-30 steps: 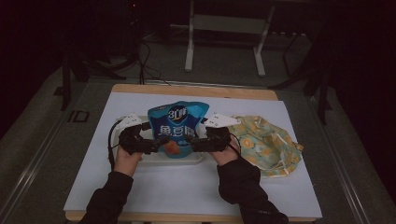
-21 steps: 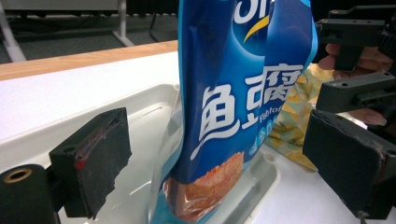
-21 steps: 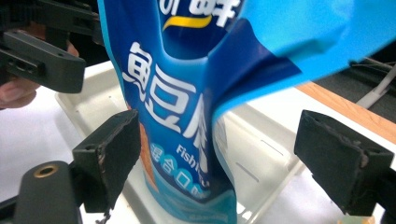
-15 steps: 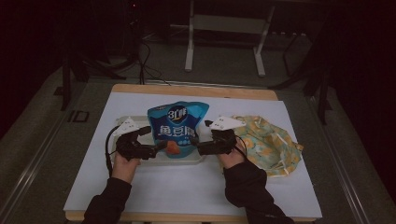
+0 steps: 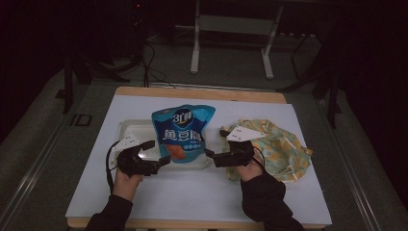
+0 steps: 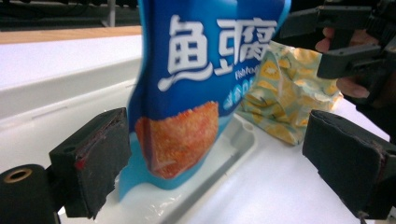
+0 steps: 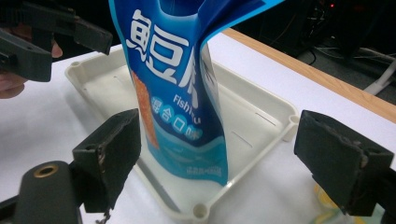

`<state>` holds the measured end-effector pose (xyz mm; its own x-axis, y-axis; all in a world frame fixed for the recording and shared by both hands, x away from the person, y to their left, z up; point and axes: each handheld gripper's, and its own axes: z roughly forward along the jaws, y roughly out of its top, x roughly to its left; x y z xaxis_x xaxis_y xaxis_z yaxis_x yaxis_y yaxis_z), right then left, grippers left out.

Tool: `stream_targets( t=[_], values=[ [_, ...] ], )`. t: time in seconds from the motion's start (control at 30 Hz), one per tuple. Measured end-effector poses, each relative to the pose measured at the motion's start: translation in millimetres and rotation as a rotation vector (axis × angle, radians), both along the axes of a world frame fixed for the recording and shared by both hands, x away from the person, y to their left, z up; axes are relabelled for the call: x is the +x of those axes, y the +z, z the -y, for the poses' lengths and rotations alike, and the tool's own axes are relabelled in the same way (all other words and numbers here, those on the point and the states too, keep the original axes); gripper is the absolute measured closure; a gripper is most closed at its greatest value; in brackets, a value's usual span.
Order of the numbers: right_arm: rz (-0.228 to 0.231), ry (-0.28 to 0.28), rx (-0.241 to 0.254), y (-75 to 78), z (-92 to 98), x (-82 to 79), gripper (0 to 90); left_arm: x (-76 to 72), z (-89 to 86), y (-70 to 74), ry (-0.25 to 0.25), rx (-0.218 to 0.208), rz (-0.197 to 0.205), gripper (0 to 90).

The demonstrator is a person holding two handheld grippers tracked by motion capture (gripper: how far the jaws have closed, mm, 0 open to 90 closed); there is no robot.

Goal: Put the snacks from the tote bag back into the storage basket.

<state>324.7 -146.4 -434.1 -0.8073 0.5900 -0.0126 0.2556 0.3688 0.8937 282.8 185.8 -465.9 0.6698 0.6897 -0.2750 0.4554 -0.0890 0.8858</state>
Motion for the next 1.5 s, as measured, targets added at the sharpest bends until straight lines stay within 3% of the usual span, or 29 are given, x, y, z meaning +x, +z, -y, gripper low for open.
stream_targets(
  t=[0.27,0.53,0.87,1.1,1.5],
  values=[
    [0.009,0.004,0.011,-1.4,17.1,-16.5,14.5,-14.1,-0.2,-4.3,-0.015,-0.065,0.006,8.5],
    [0.009,0.004,0.005,-5.2,34.1,-29.6,14.5,-29.7,14.6,-4.4,-0.059,-0.026,0.038,8.5],
    [0.002,-0.015,0.004,-12.2,58.2,-44.0,14.5,-42.7,30.9,-8.0,-0.127,-0.012,0.050,8.5],
    [0.011,-0.036,-0.019,-16.7,75.5,-52.3,14.5,-44.7,43.3,-9.6,-0.176,-0.037,0.039,8.5],
    [0.031,-0.058,-0.001,-19.1,106.7,-66.0,14.5,-47.1,64.3,-13.5,-0.243,0.012,0.055,8.5]
  ],
)
